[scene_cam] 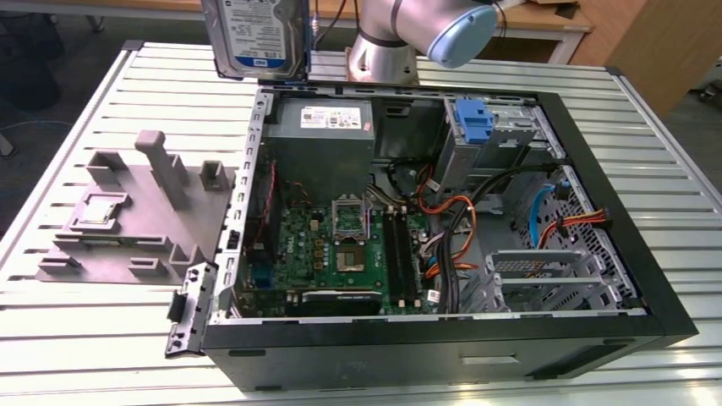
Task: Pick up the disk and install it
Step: 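Pick up the disk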
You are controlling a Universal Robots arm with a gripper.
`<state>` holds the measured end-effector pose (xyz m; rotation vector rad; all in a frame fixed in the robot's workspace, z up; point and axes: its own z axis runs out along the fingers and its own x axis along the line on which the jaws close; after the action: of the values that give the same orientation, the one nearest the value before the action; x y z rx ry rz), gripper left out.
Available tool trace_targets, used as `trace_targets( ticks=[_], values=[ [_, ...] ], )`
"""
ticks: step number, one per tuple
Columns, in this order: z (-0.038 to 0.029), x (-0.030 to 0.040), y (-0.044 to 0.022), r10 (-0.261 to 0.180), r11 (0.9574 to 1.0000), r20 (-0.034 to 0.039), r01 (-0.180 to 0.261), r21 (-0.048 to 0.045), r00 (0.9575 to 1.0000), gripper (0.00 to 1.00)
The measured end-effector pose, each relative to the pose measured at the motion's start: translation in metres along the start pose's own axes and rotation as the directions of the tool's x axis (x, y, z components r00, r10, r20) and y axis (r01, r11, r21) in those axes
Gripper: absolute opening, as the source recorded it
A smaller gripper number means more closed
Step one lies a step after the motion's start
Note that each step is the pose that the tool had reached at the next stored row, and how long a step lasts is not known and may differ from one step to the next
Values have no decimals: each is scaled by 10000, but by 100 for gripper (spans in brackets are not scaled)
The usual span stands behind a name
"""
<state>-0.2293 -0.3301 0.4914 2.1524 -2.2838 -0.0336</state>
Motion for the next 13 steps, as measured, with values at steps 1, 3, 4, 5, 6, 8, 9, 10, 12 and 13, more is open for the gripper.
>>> trace_targets(
  ticks=[1, 3, 4, 5, 6, 8, 9, 10, 12, 13],
  values=[
    [0, 0, -2, 0, 10000, 0, 0, 0, 10000, 36],
    [0, -1, -8, 0, 10000, 0, 0, 0, 10000, 36],
    [0, -1, -9, 1, 10000, 0, -1, 0, 10000, 36],
    [0, -1, -12, 0, 10000, 0, 0, 0, 10000, 36],
    [0, -1, -14, 0, 10000, 0, 0, 0, 10000, 36],
    [0, -1, -18, 0, 10000, 0, 0, 1, 10000, 36],
    [0, -1, -20, 0, 10000, 0, 0, 0, 10000, 36],
    [0, -1, -22, 1, 10000, 0, -1, 0, 10000, 36],
    [0, -2, -27, 0, 10000, 0, 0, 1, 10000, 36],
    [-1, -2, -29, 0, 10000, 0, 0, 0, 10000, 36]
  ],
)
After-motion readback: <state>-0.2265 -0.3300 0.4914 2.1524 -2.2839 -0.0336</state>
